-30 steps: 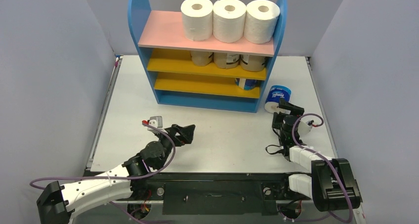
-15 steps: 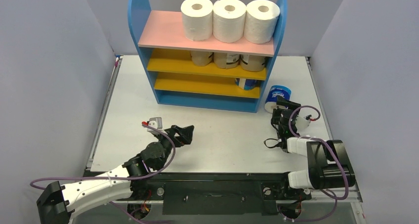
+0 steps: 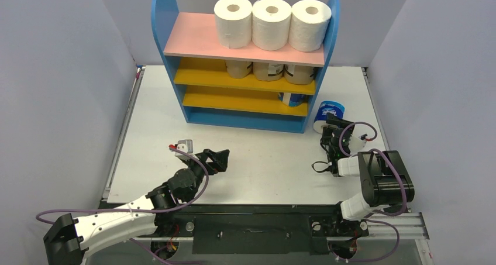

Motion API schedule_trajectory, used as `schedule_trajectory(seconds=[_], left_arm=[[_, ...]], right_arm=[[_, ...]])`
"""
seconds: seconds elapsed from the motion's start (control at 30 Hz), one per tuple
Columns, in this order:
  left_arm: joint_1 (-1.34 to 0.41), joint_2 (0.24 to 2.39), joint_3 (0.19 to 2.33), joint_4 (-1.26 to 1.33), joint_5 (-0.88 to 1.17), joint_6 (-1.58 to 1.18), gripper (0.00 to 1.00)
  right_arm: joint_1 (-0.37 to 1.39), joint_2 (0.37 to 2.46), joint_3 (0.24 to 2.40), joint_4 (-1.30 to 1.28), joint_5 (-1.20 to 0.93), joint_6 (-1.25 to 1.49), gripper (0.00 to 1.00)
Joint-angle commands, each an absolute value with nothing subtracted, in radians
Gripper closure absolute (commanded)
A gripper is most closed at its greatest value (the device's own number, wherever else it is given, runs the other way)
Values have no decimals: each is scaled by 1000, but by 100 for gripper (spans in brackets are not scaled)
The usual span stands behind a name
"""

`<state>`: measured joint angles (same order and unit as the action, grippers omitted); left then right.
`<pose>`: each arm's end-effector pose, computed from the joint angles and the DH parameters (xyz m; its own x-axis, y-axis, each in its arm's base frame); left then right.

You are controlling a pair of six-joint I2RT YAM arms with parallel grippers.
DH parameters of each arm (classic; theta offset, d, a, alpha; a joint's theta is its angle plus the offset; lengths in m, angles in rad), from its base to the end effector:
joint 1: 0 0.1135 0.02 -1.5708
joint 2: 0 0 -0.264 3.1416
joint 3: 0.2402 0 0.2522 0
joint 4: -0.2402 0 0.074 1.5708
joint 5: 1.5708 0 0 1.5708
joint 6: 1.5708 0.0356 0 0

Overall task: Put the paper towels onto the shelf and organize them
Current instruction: Move the paper towel to the center of the board.

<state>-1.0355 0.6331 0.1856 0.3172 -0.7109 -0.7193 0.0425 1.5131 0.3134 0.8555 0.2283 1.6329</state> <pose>0.0986 -0.1207 0.2047 -0.2618 -0.5372 -0.8018 0.1984 0.7830 -0.5895 0.2519 0.0026 0.1339 0.1921 0.9812 -0.0178 0.3258 -0.0467 0.9443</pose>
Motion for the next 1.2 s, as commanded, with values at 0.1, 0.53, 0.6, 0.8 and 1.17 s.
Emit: schedule_trajectory(seconds=[0.1, 0.53, 0.6, 0.8, 1.17], left_arm=[[-1039, 628, 186, 354, -734, -695, 4], [-1039, 634, 178, 356, -728, -700, 4], [-1039, 630, 177, 354, -725, -701, 4], [-1039, 612, 175, 343, -724, -701, 3], [-1039, 589, 178, 314, -717, -702, 4]], right_arm=[[25, 1556, 344, 983, 222, 1601, 40], [19, 1502, 307, 980, 218, 1555, 65], [17, 1483, 292, 975, 218, 1549, 68], [4, 1394, 259, 952, 199, 1536, 75], [-25, 819, 372, 138, 192, 1232, 77]])
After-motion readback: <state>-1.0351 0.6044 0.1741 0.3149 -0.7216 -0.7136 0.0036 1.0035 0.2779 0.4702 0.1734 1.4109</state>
